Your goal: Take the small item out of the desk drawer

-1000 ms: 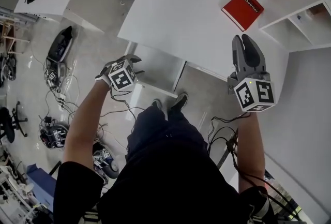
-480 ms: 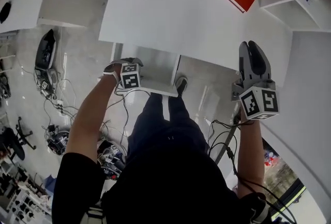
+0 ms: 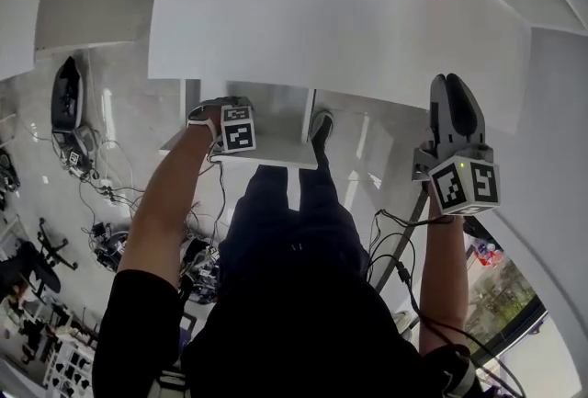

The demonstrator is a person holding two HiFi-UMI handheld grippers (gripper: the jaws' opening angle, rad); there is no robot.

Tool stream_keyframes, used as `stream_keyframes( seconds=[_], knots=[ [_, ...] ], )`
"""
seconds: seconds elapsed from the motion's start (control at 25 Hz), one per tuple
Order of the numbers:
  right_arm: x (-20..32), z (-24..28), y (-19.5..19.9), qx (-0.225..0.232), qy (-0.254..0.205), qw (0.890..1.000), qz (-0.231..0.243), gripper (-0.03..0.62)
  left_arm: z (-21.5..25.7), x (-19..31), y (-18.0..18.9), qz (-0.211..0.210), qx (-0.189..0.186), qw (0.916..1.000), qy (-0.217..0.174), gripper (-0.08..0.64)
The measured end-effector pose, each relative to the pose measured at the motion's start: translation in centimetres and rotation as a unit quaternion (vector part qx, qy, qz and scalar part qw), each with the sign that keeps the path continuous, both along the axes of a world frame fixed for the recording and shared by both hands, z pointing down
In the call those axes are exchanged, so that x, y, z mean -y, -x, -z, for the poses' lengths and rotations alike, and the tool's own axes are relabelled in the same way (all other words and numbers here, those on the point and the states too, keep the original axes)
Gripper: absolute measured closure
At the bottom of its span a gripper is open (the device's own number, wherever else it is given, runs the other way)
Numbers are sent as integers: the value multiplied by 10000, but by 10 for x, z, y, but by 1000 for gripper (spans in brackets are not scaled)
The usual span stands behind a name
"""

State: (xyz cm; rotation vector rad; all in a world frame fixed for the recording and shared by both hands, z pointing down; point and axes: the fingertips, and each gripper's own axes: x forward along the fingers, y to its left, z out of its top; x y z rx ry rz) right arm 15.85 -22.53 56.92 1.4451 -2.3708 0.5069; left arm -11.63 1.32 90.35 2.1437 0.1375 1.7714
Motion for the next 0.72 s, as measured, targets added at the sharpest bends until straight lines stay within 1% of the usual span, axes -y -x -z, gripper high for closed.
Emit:
stream_keyframes(
  seconds=[0.16, 0.32, 0.36, 0.44, 0.56, 0.72],
  knots=[
    [2, -19, -3, -38, 118, 9999, -9, 509, -14, -6, -2, -159, 41, 9996, 218, 364],
    [5, -31, -1, -28, 157, 9999, 26, 514, -21, -7, -4, -206, 43, 9993, 298, 381],
    [6, -33, 0, -8, 177, 9998, 31, 515, -21, -8, -4, -215, 48, 9993, 306, 396],
    [6, -36, 2, 6, 221, 9997, 48, 516, -22, -9, -5, -271, 59, 9992, 283, 433],
    [10, -35, 6, 17, 191, 9998, 88, 518, -23, -9, -5, -282, 62, 9993, 225, 437],
    [12, -29, 8, -12, 185, 9998, 111, 525, -16, -1, -6, -73, -8, 9999, 89, 442]
  ],
)
